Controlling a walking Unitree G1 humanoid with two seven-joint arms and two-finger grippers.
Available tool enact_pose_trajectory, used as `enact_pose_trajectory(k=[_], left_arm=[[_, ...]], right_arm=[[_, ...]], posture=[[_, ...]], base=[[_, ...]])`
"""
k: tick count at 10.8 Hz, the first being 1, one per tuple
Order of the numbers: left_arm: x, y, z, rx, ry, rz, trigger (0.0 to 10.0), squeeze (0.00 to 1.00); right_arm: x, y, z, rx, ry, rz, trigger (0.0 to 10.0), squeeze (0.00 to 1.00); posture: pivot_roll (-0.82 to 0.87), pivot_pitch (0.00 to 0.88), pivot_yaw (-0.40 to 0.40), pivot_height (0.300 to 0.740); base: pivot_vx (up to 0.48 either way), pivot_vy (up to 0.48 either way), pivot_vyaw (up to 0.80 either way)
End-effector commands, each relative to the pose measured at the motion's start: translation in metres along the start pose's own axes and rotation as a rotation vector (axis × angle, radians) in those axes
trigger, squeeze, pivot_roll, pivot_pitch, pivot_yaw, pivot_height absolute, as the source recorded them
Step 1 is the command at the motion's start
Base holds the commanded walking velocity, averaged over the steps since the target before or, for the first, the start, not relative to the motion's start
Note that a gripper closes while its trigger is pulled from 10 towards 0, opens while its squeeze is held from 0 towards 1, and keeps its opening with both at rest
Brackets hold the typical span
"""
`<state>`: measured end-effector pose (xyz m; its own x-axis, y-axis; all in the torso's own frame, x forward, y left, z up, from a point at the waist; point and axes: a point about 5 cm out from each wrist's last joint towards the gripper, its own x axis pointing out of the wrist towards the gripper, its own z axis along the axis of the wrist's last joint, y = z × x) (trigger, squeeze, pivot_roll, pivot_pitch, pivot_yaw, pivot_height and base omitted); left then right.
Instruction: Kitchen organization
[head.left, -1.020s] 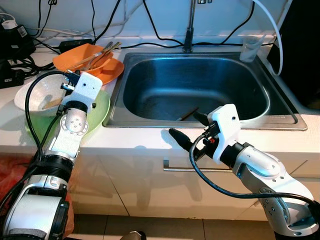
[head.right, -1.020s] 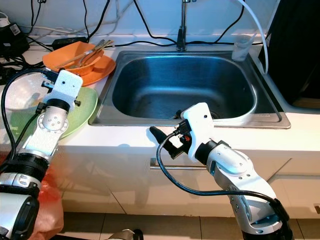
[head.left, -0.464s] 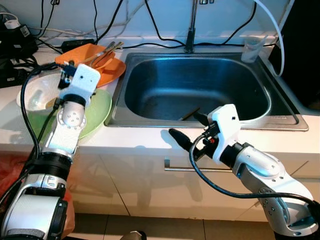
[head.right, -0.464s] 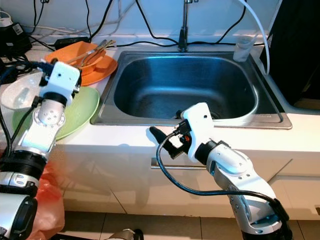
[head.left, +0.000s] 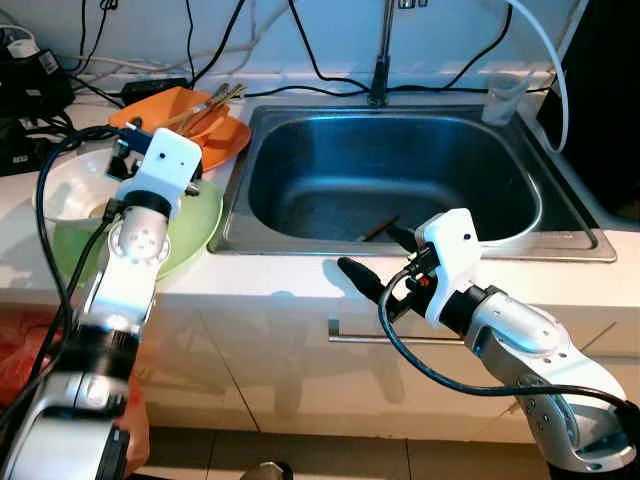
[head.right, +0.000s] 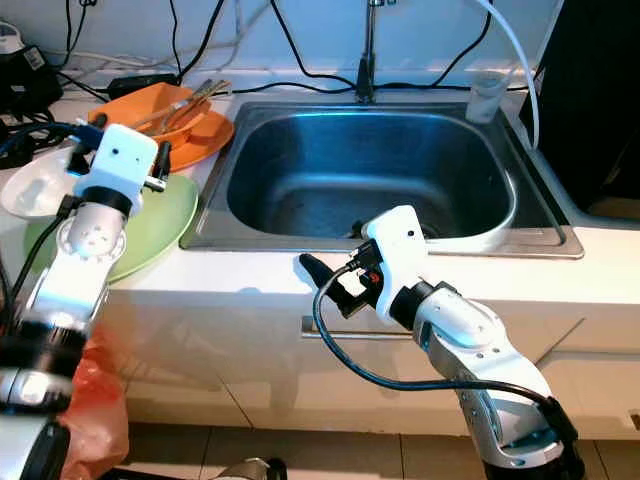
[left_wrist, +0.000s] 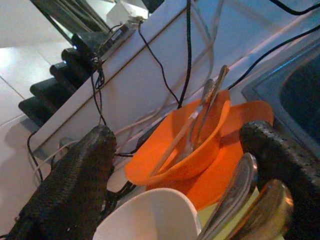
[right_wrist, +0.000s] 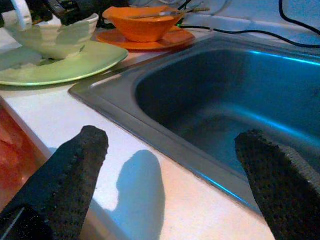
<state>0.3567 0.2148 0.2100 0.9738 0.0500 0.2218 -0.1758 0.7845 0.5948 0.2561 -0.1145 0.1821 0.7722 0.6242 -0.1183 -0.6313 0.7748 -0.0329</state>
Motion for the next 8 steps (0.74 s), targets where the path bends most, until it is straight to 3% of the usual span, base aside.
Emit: enact_pose_trajectory(k=[1, 5, 8], left_arm=[[-0.003, 0.006, 0.002, -0.003, -0.003, 0.026, 10.0, 0.0], [-0.011, 0.01, 0.018, -0.012, -0.054, 0.082, 10.0, 0.0], [-0.027, 0.005, 0.024, -0.035, -0.081, 0.088, 10.0, 0.0]], right_arm=[[0.0, 0.001, -0.001, -0.006, -0.001, 0.012, 10.0, 0.0], [0.002, -0.001, -0.001, -0.016, 0.002, 0.02, 10.0, 0.0], [0.003, 0.0, -0.001, -0.018, 0.003, 0.029, 10.0, 0.0]], posture=[[0.05, 0.041, 0.051, 0.74], [0.05, 0.038, 0.043, 0.74], [0.07, 0.033, 0.036, 0.74]], base=[[0.0, 0.0, 0.0], [0.0, 0.0, 0.0], [0.0, 0.0, 0.0]])
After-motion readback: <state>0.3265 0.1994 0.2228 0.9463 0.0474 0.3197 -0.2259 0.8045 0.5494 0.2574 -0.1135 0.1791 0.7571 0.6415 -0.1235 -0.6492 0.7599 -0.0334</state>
